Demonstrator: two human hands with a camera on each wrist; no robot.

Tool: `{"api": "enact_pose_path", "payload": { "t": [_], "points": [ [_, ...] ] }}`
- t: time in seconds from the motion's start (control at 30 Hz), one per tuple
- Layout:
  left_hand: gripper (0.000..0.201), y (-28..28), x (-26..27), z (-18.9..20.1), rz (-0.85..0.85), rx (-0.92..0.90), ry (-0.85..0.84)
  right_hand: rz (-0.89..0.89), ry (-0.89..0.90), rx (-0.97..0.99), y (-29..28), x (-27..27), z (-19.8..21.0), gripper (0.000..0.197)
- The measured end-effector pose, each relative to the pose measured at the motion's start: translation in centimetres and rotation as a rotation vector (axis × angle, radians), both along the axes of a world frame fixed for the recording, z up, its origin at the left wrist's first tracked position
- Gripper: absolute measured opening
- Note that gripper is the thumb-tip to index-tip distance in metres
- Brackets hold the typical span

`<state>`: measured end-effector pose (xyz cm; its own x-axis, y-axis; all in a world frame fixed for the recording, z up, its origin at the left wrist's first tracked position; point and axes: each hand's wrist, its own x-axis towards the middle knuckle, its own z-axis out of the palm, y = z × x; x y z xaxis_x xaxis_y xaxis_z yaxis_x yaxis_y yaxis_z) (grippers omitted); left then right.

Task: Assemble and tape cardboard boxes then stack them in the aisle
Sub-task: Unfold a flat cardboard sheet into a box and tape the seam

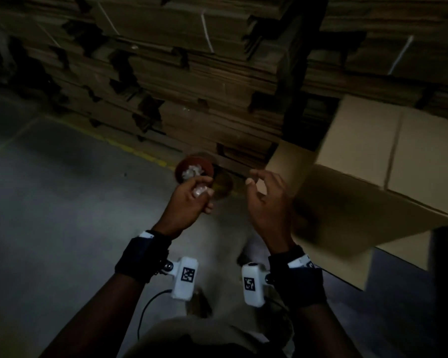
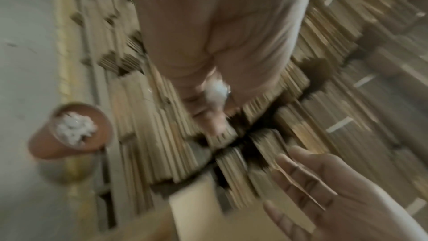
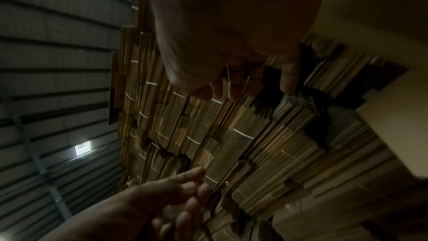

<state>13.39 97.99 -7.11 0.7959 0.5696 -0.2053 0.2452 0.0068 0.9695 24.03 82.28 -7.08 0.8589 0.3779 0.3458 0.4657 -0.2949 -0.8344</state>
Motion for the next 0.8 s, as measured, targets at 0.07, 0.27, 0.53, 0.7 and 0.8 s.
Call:
{"api": "enact_pose_path", "payload": {
  "t": [0.07,0.27,0.53,0.7,0.8],
  "points": [
    [0.022,3.7,-1.5,-0.8,0.044,0.011,-0.004,0.018,-0.017,-0.016,3.6,-0.1,-1.1,0.021],
    [0.011,12.7,-3.5,-2.6,0.145,0.065,0.055,0.079,0.097,-0.088,12.2,-0.1,-3.0,0.027],
    [0.014,22.6,2.7,-9.3,0.039,0.183,0.213,0.115,0.219,-0.196,22.5,4.1,-6.8,0.028],
    [0.042,29.8,8.0,-17.0,-0.051,0.260,0.304,0.128,0.276,-0.280,29.5,9.7,-14.2,0.031],
    [0.048,33.5,12.3,-21.9,-0.047,0.276,0.367,0.129,0.286,-0.285,33.1,13.5,-19.9,0.023]
  ]
}}
